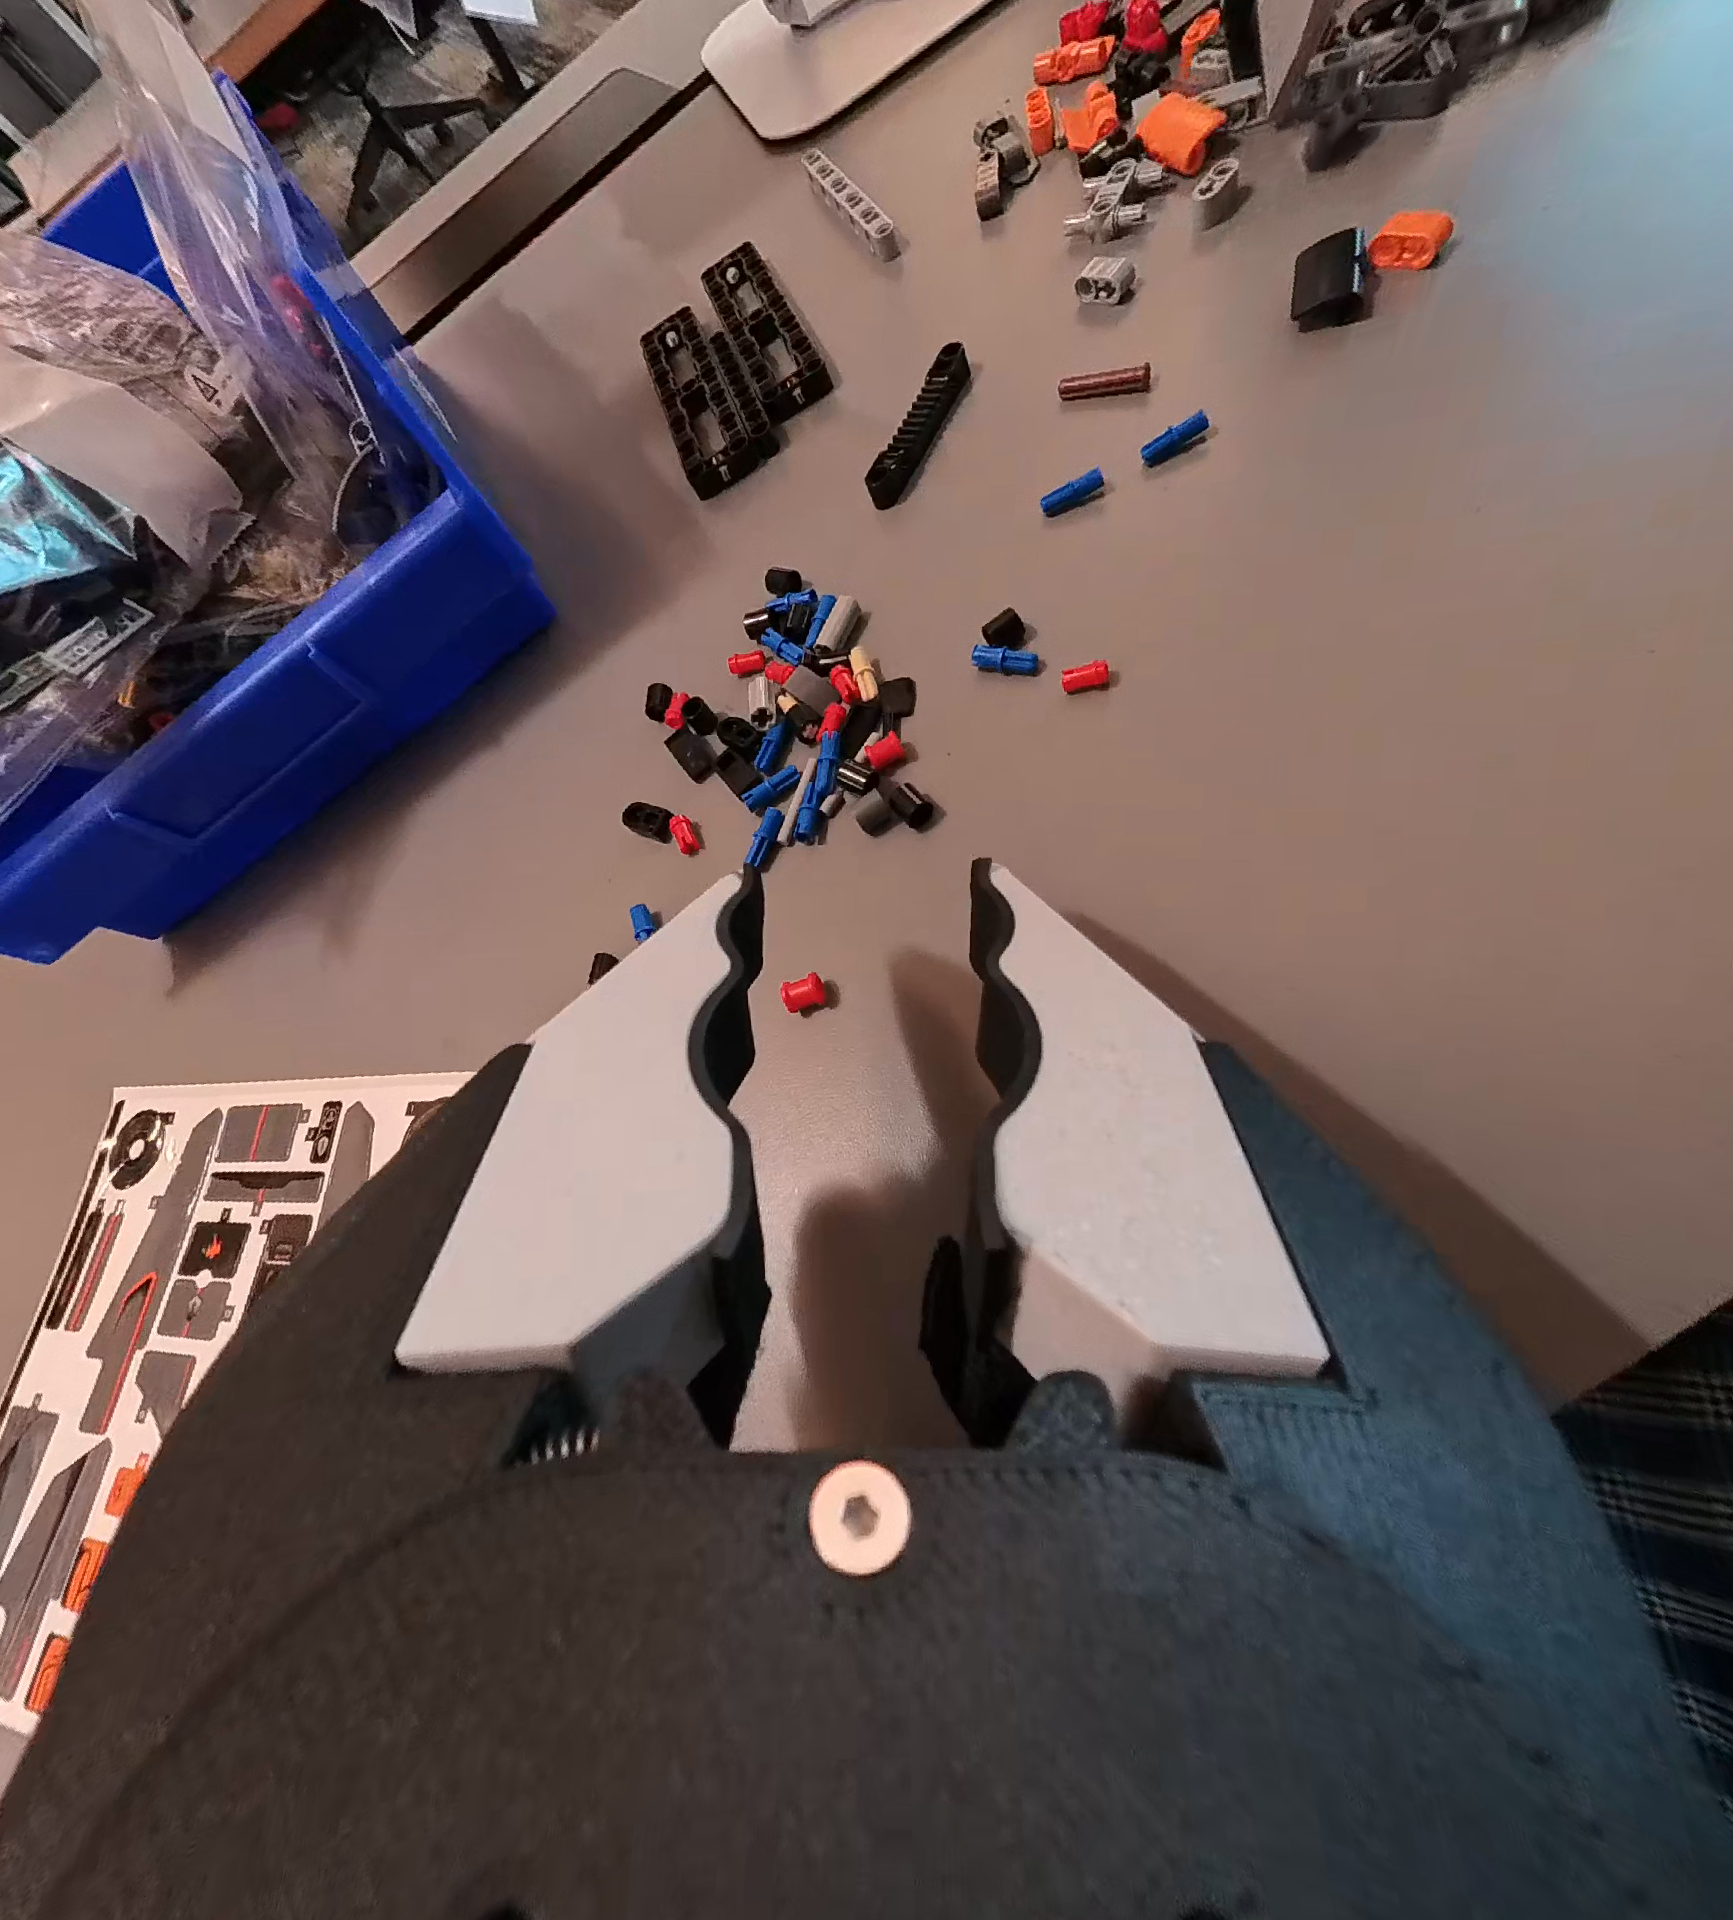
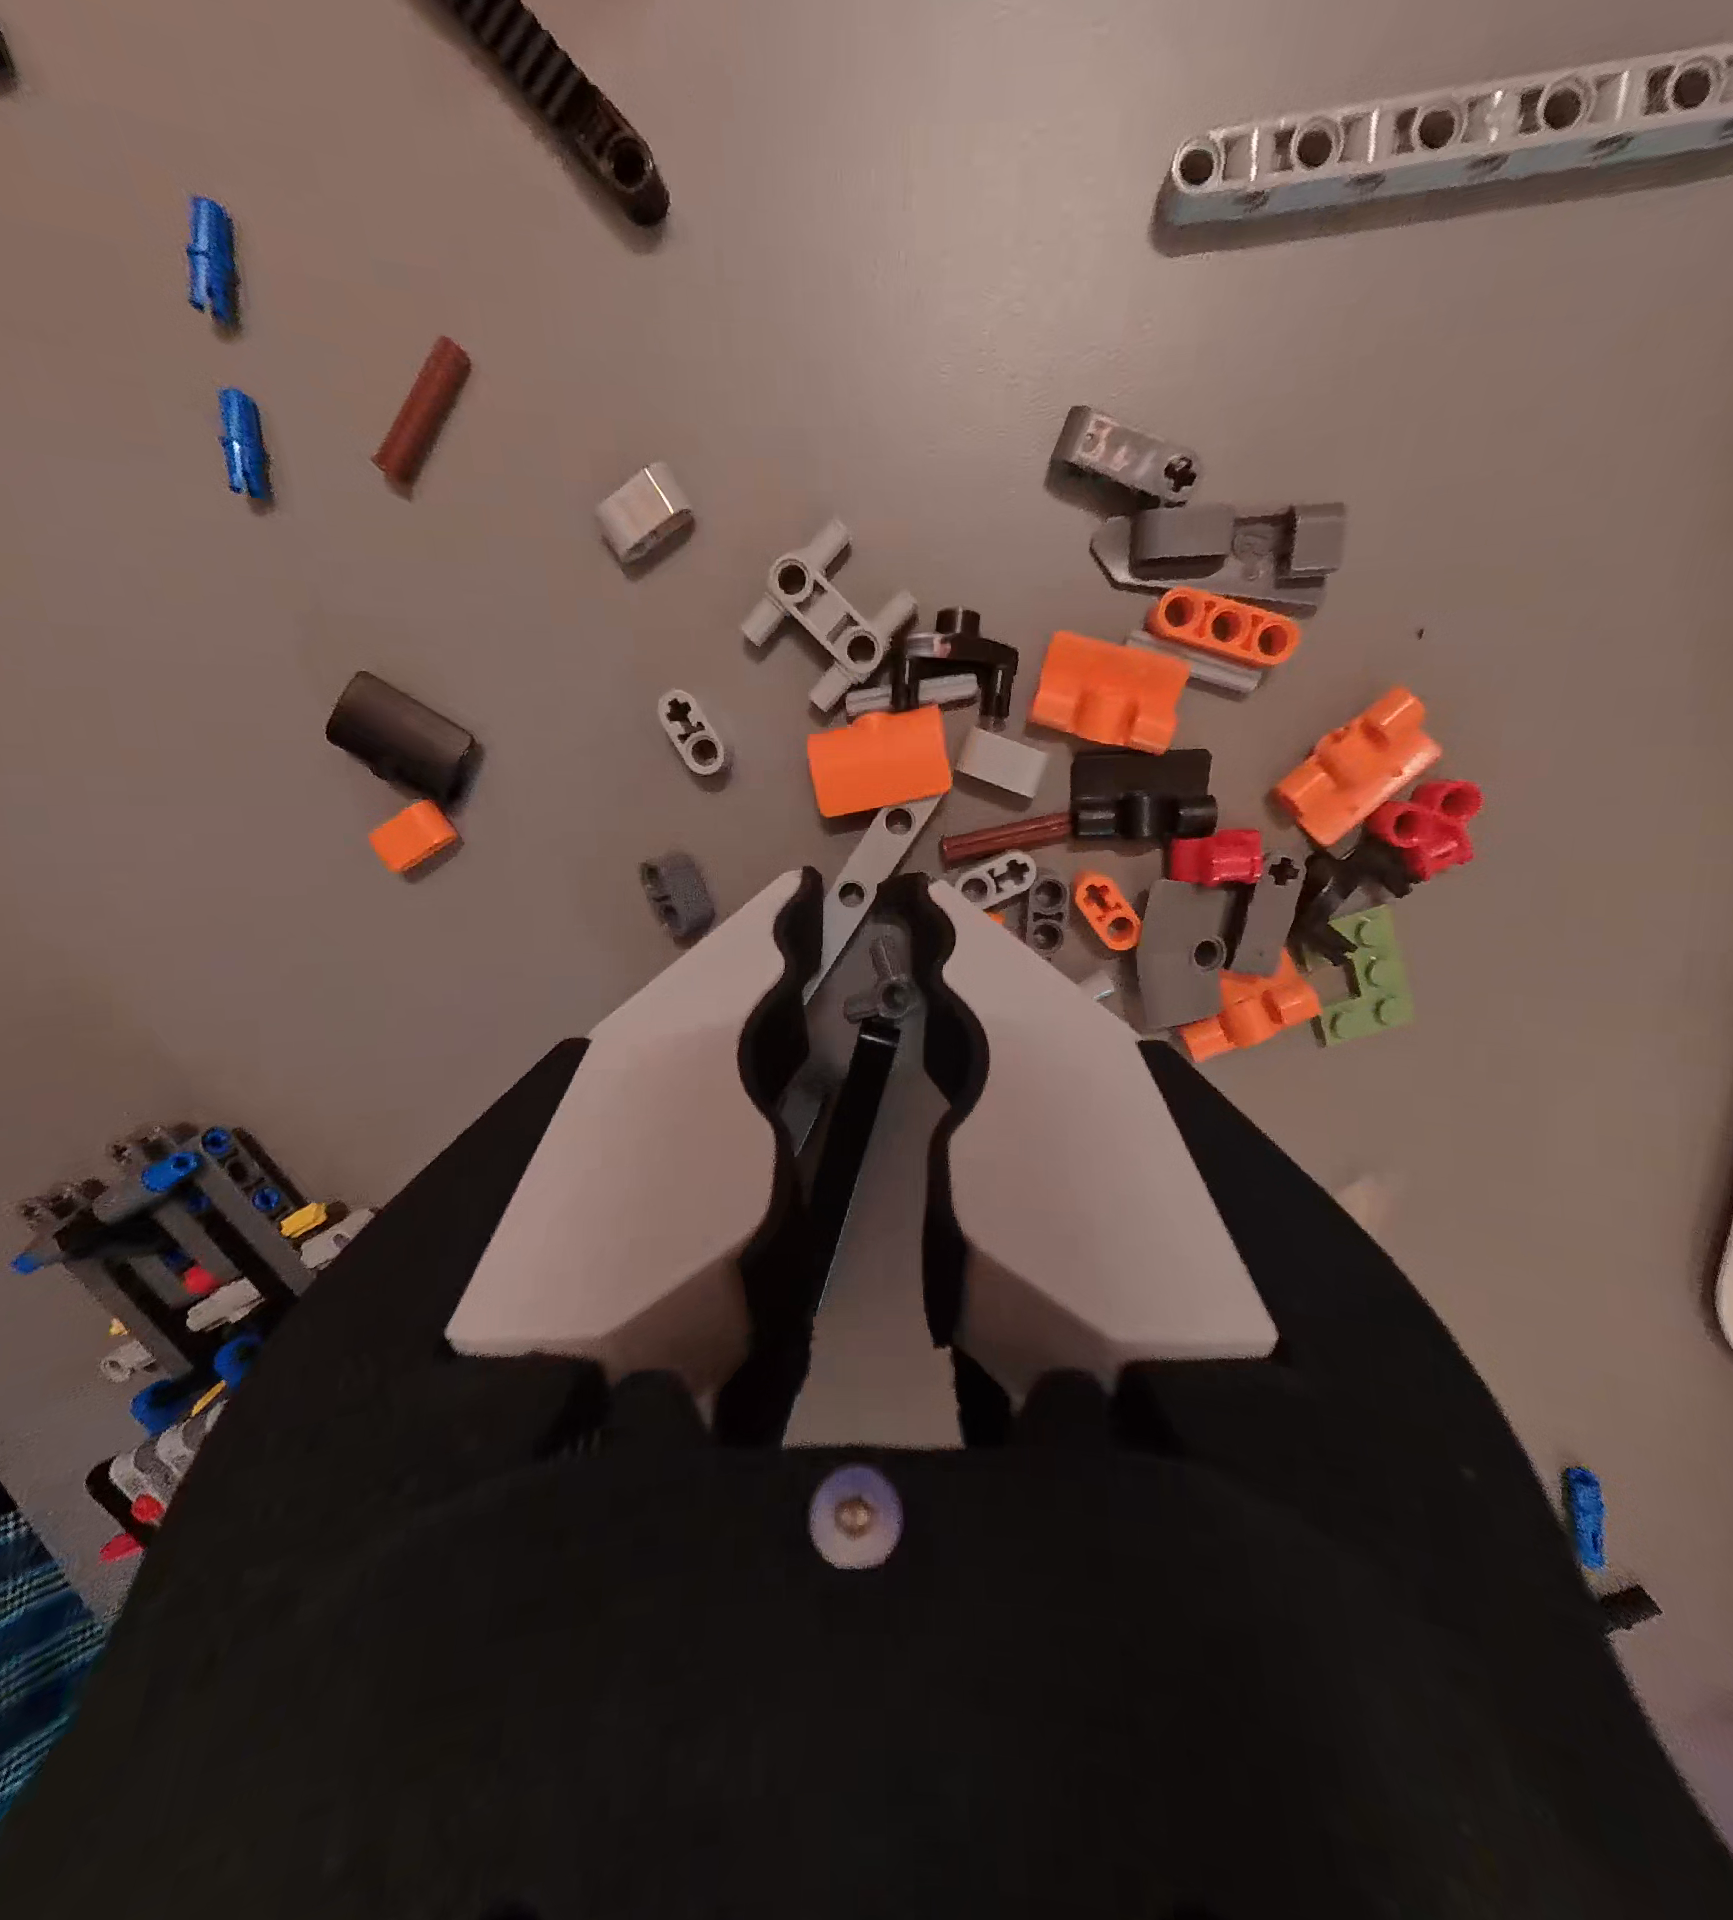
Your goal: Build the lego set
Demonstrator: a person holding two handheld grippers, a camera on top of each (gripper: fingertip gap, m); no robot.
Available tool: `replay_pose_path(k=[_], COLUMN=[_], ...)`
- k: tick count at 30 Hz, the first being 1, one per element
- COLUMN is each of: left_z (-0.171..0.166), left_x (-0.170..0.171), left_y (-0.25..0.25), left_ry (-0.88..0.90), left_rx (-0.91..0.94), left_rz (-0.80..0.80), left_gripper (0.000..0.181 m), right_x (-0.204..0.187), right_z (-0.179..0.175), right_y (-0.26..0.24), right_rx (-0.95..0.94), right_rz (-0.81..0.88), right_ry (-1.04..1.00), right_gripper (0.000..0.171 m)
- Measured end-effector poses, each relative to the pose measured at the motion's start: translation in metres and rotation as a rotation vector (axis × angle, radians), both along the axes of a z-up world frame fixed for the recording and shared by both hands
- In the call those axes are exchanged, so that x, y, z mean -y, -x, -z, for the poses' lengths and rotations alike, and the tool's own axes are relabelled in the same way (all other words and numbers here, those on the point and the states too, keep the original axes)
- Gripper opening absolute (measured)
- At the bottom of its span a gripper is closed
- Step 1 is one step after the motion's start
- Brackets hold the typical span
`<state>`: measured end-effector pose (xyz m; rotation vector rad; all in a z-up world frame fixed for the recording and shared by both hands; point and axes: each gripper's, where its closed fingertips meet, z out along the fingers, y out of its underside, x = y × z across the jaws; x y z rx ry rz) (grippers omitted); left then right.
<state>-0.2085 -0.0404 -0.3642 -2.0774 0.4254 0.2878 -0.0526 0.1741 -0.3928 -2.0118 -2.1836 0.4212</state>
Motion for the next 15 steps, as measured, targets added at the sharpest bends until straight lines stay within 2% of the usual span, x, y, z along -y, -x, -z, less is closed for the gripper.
replay_pose_path(k=[7, 8, 15], left_z=[0.001, 0.001, 0.001], left_x=[0.0, 0.0, 0.0], left_y=[0.0, 0.0, 0.0], left_ry=[0.004, 0.004, 0.006], left_rx=[0.002, 0.002, -0.002], left_rz=[0.0, 0.0, 0.001], left_gripper=[0.038, 0.038, 0.038], right_x=[0.012, 0.013, 0.017], right_z=[-0.002, -0.005, -0.04], right_y=[-0.007, -0.007, 0.0], right_rx=[-0.013, -0.026, -0.072], right_rz=[-0.077, -0.087, -0.201], right_ry=[-0.003, -0.004, 0.032], right_gripper=[0.006, 0.0, 0.0])
